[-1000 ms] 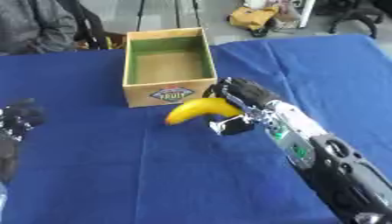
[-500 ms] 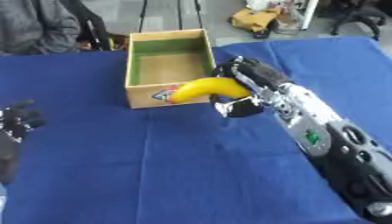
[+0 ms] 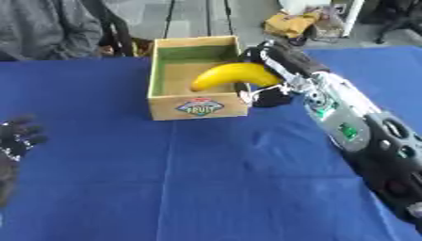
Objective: Pick up objects on the table and place them in the box.
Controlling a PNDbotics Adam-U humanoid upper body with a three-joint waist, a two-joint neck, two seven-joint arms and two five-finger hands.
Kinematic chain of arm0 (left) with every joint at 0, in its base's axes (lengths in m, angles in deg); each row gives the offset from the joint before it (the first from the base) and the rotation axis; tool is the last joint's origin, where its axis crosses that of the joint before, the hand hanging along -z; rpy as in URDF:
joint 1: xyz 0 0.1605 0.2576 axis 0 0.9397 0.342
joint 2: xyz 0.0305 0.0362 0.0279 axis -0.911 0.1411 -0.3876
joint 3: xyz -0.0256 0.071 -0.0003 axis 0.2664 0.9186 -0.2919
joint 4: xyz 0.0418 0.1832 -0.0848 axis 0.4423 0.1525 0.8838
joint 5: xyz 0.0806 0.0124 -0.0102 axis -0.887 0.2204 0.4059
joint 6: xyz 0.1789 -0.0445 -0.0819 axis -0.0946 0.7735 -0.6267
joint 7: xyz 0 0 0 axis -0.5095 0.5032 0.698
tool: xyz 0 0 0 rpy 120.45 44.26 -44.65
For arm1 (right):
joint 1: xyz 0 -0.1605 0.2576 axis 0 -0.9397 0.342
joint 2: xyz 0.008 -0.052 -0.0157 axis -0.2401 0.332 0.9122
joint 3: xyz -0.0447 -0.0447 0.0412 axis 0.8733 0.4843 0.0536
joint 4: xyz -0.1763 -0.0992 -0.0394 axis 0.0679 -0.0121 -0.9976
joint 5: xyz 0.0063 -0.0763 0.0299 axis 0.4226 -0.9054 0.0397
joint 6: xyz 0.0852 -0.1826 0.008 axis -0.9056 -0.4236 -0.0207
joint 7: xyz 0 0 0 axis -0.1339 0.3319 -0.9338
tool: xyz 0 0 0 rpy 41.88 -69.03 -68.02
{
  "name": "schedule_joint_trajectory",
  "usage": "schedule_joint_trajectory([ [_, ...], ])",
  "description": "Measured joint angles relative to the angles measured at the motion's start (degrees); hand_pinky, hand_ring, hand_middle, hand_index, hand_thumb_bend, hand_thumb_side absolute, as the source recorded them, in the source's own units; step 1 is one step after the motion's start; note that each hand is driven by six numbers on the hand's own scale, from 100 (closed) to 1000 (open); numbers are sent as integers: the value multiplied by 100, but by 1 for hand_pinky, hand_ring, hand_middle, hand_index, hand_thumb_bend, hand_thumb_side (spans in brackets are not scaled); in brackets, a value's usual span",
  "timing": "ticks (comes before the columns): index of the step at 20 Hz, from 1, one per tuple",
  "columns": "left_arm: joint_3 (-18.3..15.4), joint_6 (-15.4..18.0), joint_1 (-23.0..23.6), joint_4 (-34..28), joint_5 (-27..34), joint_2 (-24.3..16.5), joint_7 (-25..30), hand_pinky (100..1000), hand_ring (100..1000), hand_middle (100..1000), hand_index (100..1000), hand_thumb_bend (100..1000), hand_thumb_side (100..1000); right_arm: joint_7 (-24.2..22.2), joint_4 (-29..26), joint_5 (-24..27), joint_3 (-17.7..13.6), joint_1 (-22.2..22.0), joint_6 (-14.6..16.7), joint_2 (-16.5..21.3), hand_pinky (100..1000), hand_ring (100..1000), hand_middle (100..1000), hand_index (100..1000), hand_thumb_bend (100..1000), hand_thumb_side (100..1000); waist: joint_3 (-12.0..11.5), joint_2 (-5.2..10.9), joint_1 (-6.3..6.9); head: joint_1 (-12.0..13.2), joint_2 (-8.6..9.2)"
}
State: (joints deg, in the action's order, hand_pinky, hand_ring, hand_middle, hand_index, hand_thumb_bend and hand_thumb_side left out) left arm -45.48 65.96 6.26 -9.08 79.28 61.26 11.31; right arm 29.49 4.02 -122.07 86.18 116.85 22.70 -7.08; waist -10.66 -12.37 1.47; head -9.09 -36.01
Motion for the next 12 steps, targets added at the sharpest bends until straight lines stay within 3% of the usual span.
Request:
schedule_joint_trajectory([
  [5,116,-29,-118,-30,19,0,117,711,719,719,544,336,948,146,395,14,-115,113,-28,109,581,487,426,544,100,301,-421,-96,-86,-220,186],
  [8,174,-41,-179,-42,28,0,179,711,719,719,544,335,949,225,571,17,-180,113,-24,181,584,490,429,546,100,307,-789,-165,-149,-368,307],
  [12,231,-51,-239,-45,31,0,235,711,719,719,543,335,950,315,708,39,-266,104,-17,296,591,498,438,554,100,326,-946,-229,-165,-501,442],
])
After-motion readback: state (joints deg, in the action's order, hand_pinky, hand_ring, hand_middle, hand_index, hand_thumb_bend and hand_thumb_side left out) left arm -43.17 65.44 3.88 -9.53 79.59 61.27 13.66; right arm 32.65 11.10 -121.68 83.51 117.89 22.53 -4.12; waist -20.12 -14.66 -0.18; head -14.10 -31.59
